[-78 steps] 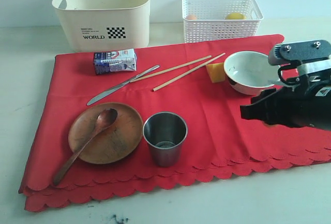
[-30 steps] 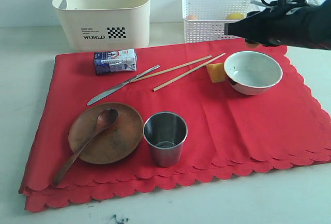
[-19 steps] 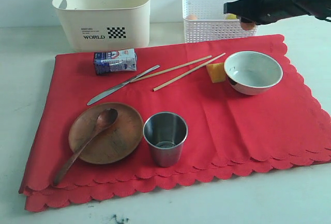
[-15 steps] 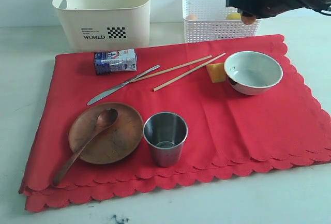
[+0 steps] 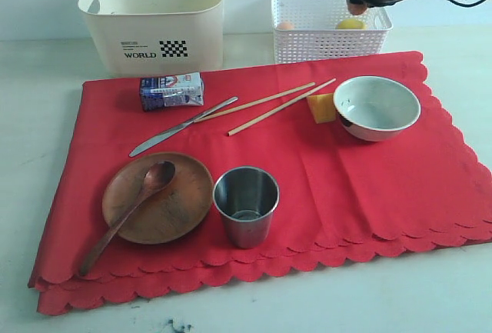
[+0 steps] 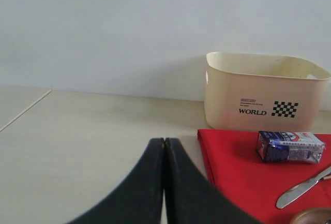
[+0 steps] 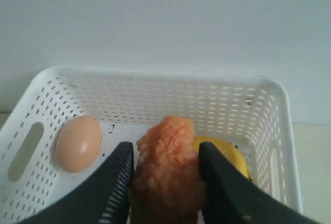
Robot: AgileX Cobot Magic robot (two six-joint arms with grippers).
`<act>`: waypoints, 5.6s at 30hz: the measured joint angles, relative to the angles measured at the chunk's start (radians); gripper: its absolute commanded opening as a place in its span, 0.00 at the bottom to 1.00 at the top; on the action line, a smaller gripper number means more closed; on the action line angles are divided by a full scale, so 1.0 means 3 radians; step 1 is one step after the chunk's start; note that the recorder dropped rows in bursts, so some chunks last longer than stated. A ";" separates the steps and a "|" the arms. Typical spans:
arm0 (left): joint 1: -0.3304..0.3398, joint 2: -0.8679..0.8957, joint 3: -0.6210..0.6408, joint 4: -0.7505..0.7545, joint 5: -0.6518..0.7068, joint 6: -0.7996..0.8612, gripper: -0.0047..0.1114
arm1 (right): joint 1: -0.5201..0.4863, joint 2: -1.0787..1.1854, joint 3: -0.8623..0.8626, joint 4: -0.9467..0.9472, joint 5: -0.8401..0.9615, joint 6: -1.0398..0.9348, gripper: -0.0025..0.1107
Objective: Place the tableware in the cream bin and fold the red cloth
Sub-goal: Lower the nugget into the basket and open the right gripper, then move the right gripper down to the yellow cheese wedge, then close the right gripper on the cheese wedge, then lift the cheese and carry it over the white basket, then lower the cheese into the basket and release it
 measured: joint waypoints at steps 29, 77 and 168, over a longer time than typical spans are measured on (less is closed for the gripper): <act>0.0000 0.0000 0.0000 0.0000 0.0000 0.0000 0.06 | 0.0000 -0.0254 -0.0034 -0.0422 0.0936 0.0086 0.56; 0.0000 0.0000 0.0000 0.0000 0.0000 0.0000 0.06 | 0.0858 -0.1540 0.1735 -0.0750 0.1197 -0.0015 0.07; 0.0000 0.0000 0.0000 0.0000 0.0000 0.0007 0.06 | 0.0672 0.0160 -0.0441 -0.3382 0.0301 0.3151 0.19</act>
